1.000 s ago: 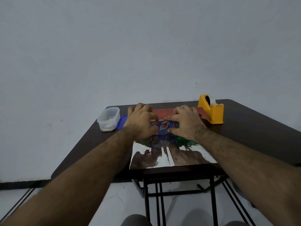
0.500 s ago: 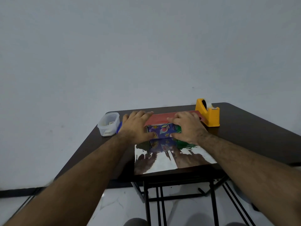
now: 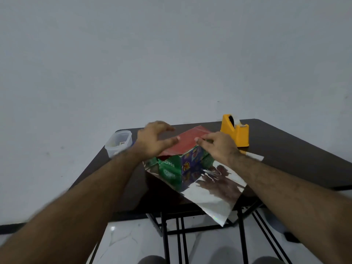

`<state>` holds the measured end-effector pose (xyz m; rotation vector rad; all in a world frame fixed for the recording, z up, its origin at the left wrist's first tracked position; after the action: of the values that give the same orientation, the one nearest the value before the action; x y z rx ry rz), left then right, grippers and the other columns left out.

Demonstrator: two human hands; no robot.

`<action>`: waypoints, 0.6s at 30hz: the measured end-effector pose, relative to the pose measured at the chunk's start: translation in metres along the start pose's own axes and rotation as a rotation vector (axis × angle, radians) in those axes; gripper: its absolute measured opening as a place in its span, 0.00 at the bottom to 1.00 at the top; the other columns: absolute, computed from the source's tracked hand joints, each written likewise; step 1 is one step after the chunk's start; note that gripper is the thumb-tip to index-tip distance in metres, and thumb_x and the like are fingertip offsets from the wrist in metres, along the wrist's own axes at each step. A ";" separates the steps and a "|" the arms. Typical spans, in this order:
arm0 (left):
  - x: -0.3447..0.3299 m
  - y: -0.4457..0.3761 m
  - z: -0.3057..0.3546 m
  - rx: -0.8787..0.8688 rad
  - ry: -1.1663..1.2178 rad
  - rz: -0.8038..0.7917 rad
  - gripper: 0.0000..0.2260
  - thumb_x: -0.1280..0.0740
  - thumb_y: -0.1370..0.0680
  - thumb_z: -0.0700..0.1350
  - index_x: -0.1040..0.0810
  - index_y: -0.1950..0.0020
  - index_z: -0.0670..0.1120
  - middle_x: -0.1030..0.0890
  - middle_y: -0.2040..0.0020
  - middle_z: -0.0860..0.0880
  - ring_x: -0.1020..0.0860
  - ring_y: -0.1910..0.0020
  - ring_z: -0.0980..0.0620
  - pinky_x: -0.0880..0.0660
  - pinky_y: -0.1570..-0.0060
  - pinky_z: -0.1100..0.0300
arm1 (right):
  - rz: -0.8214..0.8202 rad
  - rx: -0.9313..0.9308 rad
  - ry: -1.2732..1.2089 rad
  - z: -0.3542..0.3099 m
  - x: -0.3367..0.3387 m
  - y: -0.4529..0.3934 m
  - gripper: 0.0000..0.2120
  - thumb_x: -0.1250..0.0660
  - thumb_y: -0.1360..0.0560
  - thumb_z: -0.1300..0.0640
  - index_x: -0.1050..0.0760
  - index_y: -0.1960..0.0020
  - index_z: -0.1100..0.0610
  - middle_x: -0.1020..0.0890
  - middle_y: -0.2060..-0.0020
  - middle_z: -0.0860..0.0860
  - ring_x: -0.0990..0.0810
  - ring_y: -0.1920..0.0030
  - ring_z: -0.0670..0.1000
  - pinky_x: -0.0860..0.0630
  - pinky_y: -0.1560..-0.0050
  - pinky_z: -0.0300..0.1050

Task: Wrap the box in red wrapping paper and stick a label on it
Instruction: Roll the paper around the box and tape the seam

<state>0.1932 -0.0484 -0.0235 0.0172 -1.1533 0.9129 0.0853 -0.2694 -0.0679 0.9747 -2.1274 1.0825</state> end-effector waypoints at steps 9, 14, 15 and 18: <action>-0.012 0.015 -0.018 0.436 0.351 -0.101 0.23 0.40 0.15 0.64 0.22 0.38 0.44 0.12 0.56 0.39 0.13 0.60 0.43 0.20 0.57 0.53 | -0.176 -0.447 -0.416 0.006 -0.020 -0.021 0.34 0.22 0.30 0.33 0.32 0.38 0.54 0.26 0.55 0.50 0.23 0.59 0.52 0.24 0.64 0.51; -0.012 0.019 -0.017 0.331 0.494 -0.074 0.13 0.34 0.14 0.52 0.25 0.32 0.49 0.13 0.59 0.39 0.16 0.65 0.43 0.20 0.64 0.55 | -0.371 -0.305 -0.120 -0.020 -0.019 -0.031 0.31 0.17 0.33 0.39 0.18 0.40 0.58 0.17 0.43 0.50 0.19 0.43 0.54 0.21 0.49 0.51; -0.001 0.015 -0.020 0.258 0.355 0.018 0.13 0.31 0.17 0.50 0.23 0.33 0.50 0.14 0.59 0.43 0.17 0.63 0.46 0.19 0.59 0.53 | -0.413 -0.283 -0.100 -0.022 -0.019 -0.031 0.26 0.16 0.34 0.41 0.16 0.43 0.55 0.15 0.45 0.50 0.17 0.43 0.54 0.19 0.45 0.52; 0.008 0.011 -0.008 -0.008 0.036 -0.041 0.21 0.27 0.24 0.47 0.20 0.31 0.54 0.17 0.41 0.53 0.21 0.44 0.55 0.24 0.39 0.56 | -0.543 -0.254 -0.127 -0.030 -0.025 -0.029 0.19 0.15 0.33 0.48 0.14 0.45 0.50 0.14 0.46 0.49 0.17 0.42 0.52 0.18 0.44 0.53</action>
<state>0.1929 -0.0332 -0.0256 0.0178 -1.1197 0.8690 0.1280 -0.2473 -0.0579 1.4084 -1.8653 0.4836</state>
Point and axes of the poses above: each hand's wrist, its own y-axis away from the middle knuckle, its own x-axis out of the back of the hand, z = x × y, the point moved 9 cm from there along -y, towards the middle knuckle
